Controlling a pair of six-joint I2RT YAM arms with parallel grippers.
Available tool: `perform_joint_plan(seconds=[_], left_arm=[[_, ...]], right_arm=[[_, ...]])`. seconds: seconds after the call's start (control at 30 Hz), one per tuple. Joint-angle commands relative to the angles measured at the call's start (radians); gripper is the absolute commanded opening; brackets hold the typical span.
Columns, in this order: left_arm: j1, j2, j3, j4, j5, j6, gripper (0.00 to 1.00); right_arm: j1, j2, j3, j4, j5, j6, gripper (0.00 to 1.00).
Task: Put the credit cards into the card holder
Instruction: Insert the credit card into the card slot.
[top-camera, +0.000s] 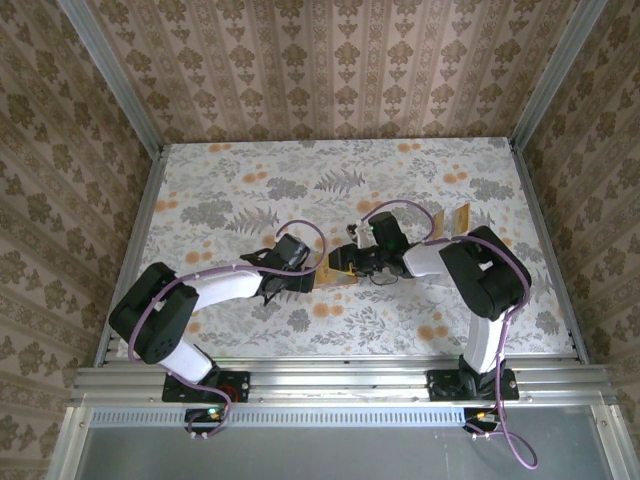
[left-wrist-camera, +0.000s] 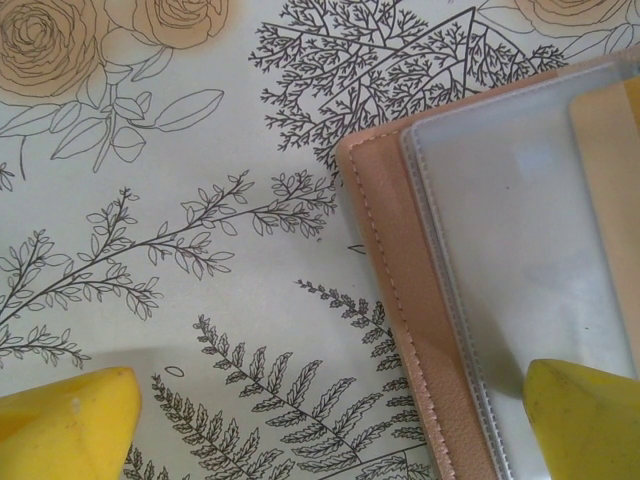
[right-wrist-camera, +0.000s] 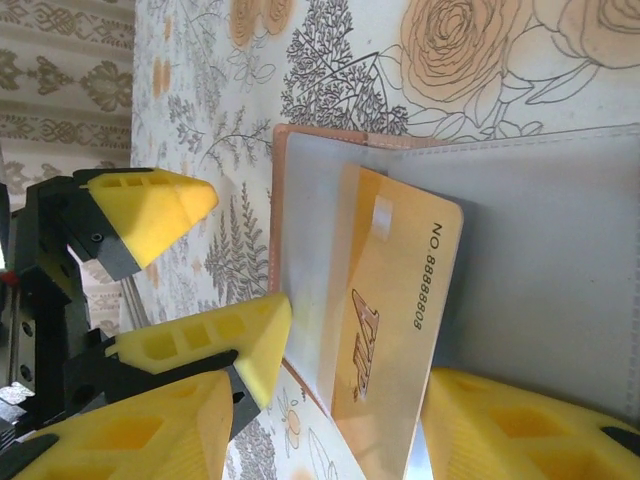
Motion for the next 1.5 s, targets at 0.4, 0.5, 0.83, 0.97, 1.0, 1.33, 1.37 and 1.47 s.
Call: perform_joint_plan(seconds=[0.4,0.5,0.83,0.97,1.0,1.33,1.37,1.47], left_arm=[[0.069,-0.085,-0.052,0.02,0.05,-0.033,0.99],[0.086,-0.103,-0.051,-0.002,0.05,-0.035,0.99],[0.095,-0.067,-0.054,-0.021,0.043,-0.047,0.99],[0.091,-0.043,-0.041,-0.033,0.025,-0.045,0.99],[0.089,-0.034,-0.033,-0.042,0.018,-0.042,0.99],[0.072,0.017,0.013,-0.075,-0.014,-0.017,0.99],[0.072,0.018,0.013,-0.073,-0.012,-0.017,0.99],[0.072,0.022,0.015,-0.071,-0.009,-0.014,0.99]], right_arm=[[-0.002,-0.059,0.082,-0.294,0.142,-0.113,0.53],[-0.002,-0.078,0.099,-0.323,0.147,-0.121,0.54],[-0.001,-0.11,0.178,-0.479,0.253,-0.186,0.49],[0.004,-0.099,0.223,-0.601,0.387,-0.239,0.22],[0.007,-0.093,0.232,-0.626,0.415,-0.253,0.2],[0.04,-0.025,0.286,-0.688,0.474,-0.29,0.07],[0.044,-0.018,0.292,-0.69,0.474,-0.29,0.07],[0.06,0.004,0.308,-0.691,0.473,-0.288,0.07]])
